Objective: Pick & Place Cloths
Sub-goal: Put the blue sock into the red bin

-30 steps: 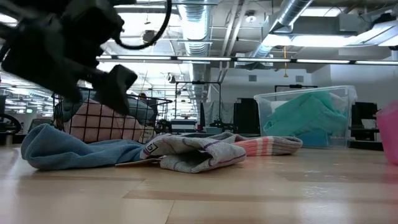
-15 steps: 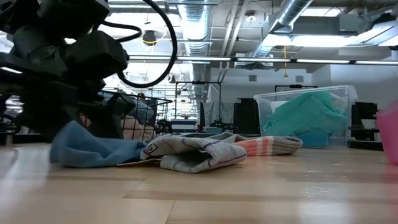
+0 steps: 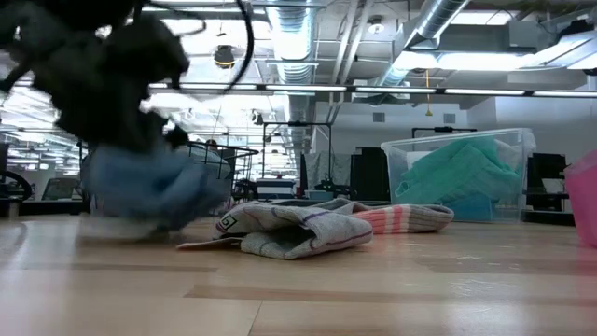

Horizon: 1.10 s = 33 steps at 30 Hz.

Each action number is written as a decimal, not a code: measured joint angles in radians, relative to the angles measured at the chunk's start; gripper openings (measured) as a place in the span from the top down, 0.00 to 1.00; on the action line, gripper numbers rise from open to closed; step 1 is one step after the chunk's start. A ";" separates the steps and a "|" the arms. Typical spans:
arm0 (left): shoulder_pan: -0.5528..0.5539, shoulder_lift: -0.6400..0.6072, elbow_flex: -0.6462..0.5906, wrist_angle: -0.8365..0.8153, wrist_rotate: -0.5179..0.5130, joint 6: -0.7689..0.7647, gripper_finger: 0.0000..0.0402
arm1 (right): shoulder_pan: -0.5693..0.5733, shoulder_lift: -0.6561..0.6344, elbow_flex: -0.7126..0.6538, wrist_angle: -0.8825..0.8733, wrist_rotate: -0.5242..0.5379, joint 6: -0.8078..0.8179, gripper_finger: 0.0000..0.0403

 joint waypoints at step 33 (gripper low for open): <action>0.211 -0.361 0.082 0.029 -0.228 0.165 1.00 | -0.624 0.139 0.022 1.056 0.169 -1.136 0.20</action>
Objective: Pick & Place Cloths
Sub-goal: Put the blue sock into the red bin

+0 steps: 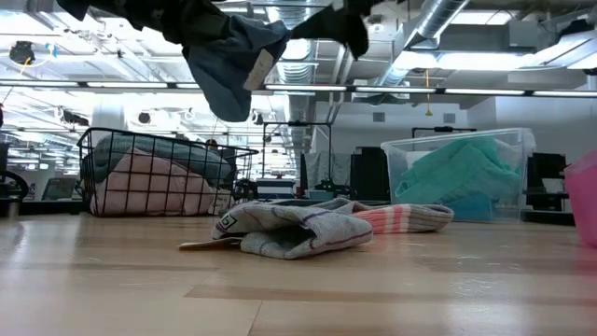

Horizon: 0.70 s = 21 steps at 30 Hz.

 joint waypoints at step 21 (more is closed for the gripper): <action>-0.036 0.000 0.000 0.039 0.023 -0.005 1.00 | -0.037 0.097 0.000 0.070 -0.124 0.005 0.64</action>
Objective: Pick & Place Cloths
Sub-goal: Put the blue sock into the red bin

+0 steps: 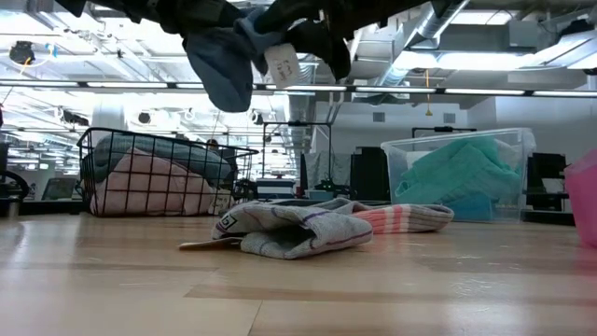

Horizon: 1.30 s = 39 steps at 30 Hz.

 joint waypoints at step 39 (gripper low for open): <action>0.000 0.000 0.001 -0.055 0.173 -0.133 0.45 | 0.717 -0.433 0.000 -1.124 -0.021 1.153 1.00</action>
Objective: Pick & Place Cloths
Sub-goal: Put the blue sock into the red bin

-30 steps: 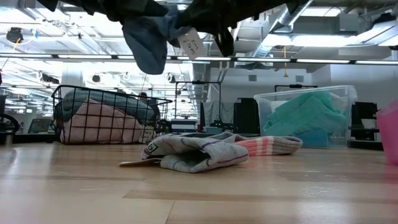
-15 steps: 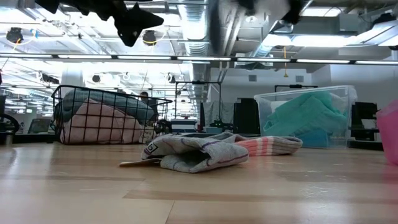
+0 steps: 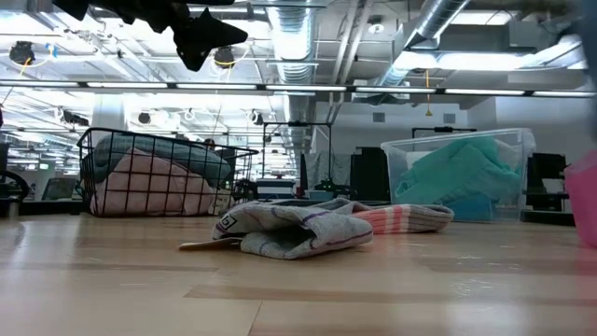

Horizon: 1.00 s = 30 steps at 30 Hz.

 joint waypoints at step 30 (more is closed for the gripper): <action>0.000 0.000 0.000 0.006 -0.067 0.000 0.45 | 0.097 0.421 -0.001 0.055 -0.184 0.171 0.84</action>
